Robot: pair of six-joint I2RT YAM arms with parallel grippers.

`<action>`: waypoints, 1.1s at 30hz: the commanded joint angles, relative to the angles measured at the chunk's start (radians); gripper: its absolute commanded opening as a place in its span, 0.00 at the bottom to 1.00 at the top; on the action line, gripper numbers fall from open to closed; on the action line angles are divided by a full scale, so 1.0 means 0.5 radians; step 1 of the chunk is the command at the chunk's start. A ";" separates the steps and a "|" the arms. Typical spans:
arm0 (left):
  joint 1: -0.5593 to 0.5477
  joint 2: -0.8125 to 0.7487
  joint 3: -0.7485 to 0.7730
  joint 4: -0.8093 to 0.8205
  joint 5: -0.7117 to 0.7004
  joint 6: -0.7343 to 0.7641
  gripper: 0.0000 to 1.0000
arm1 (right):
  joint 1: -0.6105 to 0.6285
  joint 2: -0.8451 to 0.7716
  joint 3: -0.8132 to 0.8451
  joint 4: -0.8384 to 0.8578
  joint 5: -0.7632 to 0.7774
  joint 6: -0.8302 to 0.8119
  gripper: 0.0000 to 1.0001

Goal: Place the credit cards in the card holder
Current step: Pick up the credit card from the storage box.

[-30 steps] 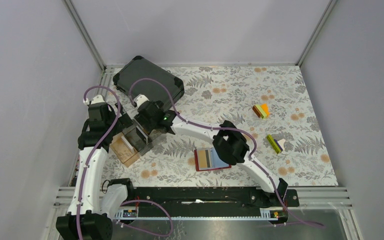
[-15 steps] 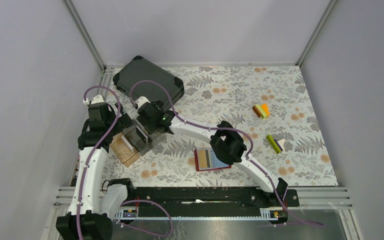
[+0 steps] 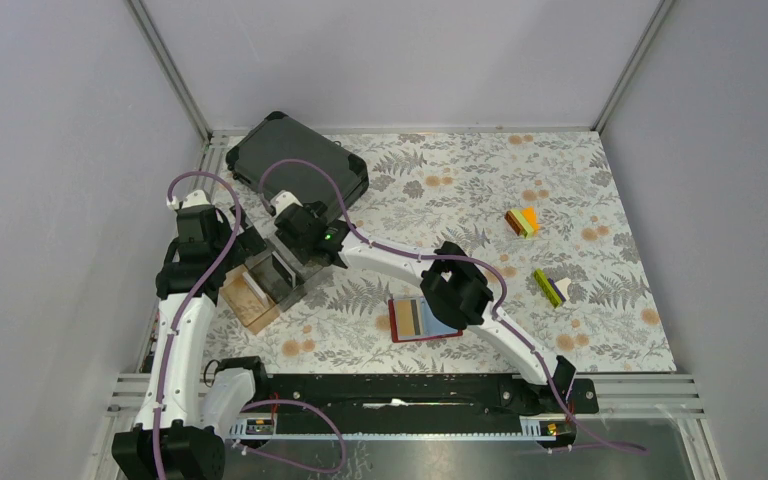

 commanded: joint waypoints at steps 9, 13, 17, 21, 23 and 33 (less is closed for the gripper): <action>0.016 -0.002 -0.010 0.083 0.037 0.023 0.99 | -0.016 -0.228 -0.068 0.121 0.089 -0.019 0.49; 0.018 0.000 -0.013 0.083 0.041 0.023 0.99 | -0.017 -0.275 -0.120 0.171 0.078 -0.011 0.47; 0.019 0.004 -0.013 0.083 0.047 0.026 0.99 | -0.016 -0.326 -0.198 0.251 0.060 0.004 0.46; 0.019 0.005 -0.014 0.082 0.051 0.026 0.99 | -0.017 -0.332 -0.210 0.277 0.042 0.014 0.36; 0.019 0.004 -0.014 0.083 0.053 0.026 0.99 | -0.016 -0.323 -0.205 0.279 0.031 0.020 0.30; 0.019 0.004 -0.014 0.083 0.053 0.026 0.99 | -0.020 -0.365 -0.234 0.278 -0.074 0.088 0.10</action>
